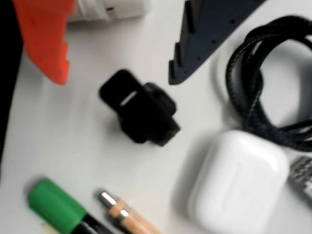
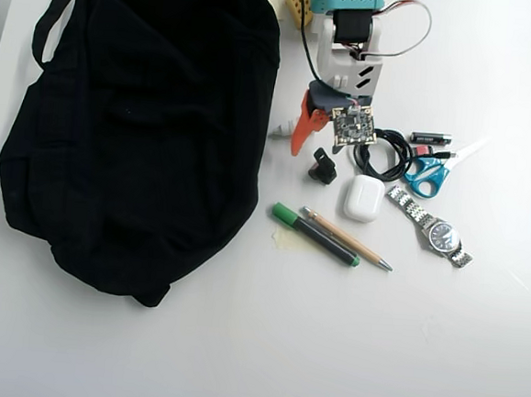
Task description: Put the black bike light into the black bag
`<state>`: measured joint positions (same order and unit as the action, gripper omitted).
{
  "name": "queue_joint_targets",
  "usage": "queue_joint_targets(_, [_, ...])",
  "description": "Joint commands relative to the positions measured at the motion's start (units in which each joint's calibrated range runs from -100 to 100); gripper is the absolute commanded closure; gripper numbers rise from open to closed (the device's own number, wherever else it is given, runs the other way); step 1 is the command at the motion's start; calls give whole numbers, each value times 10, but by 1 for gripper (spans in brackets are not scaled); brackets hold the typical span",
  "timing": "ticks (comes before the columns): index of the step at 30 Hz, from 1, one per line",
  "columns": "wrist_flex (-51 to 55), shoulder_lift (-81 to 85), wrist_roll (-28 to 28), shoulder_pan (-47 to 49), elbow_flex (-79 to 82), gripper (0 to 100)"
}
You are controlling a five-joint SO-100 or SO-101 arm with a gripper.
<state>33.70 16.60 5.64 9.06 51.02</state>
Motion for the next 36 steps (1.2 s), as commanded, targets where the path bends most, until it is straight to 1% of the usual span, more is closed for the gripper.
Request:
queue_joint_targets(1, [-10, -8, -1, 0, -45, 69])
queue_joint_targets(2, [-7, -11, 0, 1, -49, 66])
queue_joint_targets(4, [-8, -11, -1, 2, -51, 64])
queue_joint_targets(16, [-10, -23, 3, 12, -55, 63])
queue_joint_targets(21, [-3, -23, 1, 24, -50, 56])
queue_joint_targets(36, [-10, -43, 2, 37, -35, 53])
